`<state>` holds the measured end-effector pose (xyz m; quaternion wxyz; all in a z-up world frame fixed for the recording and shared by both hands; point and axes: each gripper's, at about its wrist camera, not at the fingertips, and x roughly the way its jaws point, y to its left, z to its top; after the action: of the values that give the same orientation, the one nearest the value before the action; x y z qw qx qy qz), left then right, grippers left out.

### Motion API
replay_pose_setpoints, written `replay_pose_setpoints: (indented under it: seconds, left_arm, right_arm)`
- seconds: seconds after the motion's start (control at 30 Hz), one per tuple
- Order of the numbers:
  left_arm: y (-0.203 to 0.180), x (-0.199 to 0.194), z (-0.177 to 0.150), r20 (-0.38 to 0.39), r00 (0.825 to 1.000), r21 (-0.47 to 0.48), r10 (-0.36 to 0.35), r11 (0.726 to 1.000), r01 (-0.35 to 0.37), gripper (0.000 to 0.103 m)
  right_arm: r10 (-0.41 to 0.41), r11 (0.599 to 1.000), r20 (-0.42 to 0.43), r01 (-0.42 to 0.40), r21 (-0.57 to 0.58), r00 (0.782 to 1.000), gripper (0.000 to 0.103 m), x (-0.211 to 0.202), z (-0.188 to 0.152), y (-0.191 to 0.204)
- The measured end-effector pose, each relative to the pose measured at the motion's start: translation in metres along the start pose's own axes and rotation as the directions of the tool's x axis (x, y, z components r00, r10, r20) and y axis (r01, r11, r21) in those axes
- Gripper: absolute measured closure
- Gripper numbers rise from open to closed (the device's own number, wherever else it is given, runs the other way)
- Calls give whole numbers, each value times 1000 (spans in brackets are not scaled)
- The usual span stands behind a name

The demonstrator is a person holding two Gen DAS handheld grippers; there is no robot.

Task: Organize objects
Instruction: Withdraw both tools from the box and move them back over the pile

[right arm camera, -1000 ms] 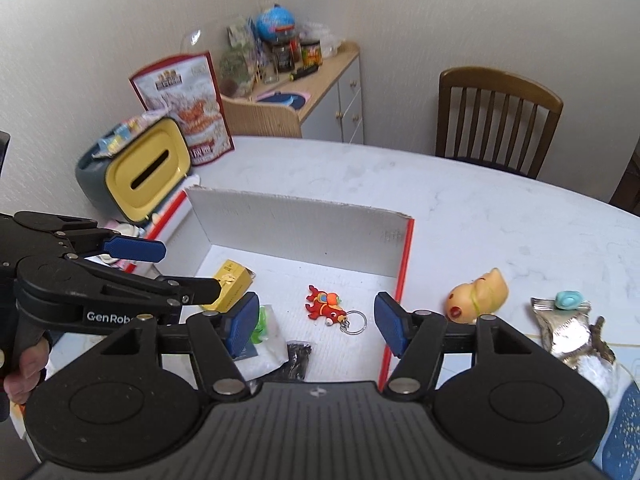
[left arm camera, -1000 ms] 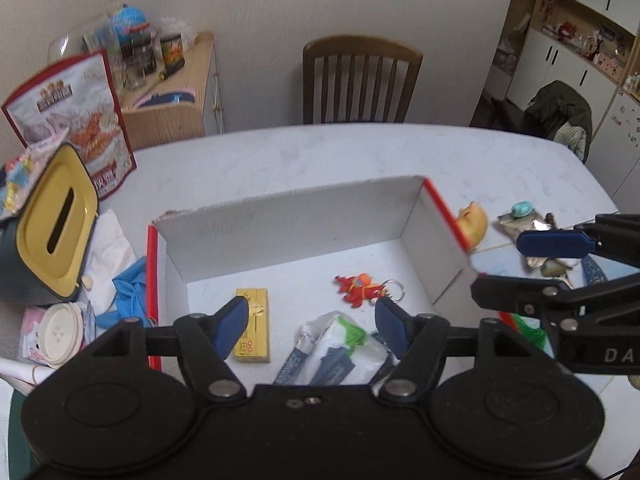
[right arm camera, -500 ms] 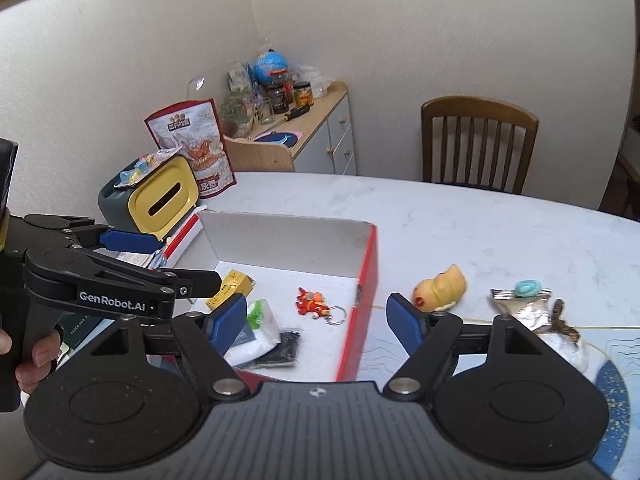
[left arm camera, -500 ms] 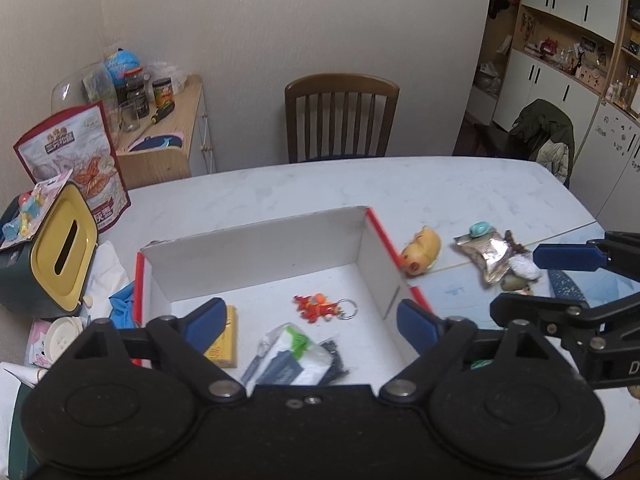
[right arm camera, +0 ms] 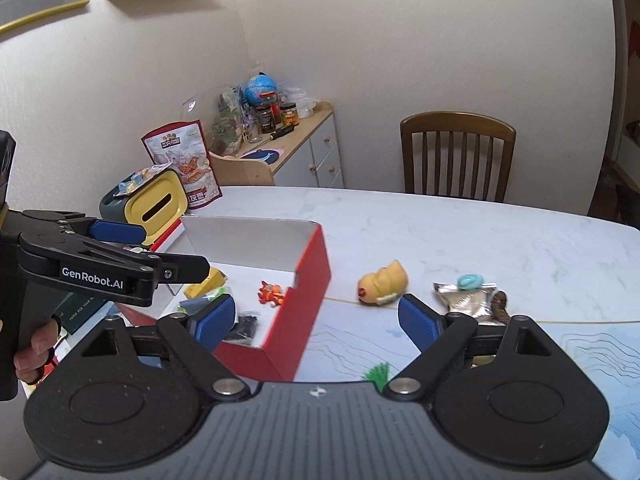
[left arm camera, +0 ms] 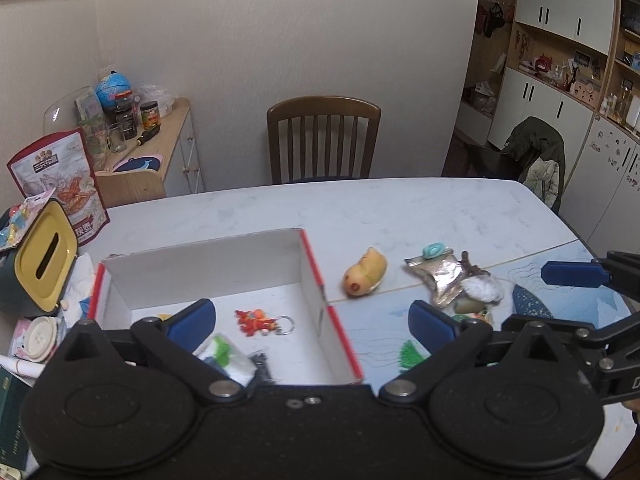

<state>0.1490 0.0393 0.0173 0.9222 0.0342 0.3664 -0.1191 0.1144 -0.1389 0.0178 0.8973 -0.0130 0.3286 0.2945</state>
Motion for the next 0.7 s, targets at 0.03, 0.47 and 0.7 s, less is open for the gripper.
replay_pose_setpoints:
  seconds: [0.03,0.47,0.7]
  left_arm:
    - [-6,2,0,0,1000,5,1,1000,-1,0]
    - [-79,42,-11,-17,999,13,-39,999,39,0]
    - [-113,77,-19,-72,996,-4,-46,999,45,0]
  right_arm:
    - [-1,1000,2,1,1,1000,11,-3,-1,-6]
    - [-91,996,21,91,26,996,6,-33,-26,-106]
    - [-161,987,19,161,24,987,6,-33,-36,-155]
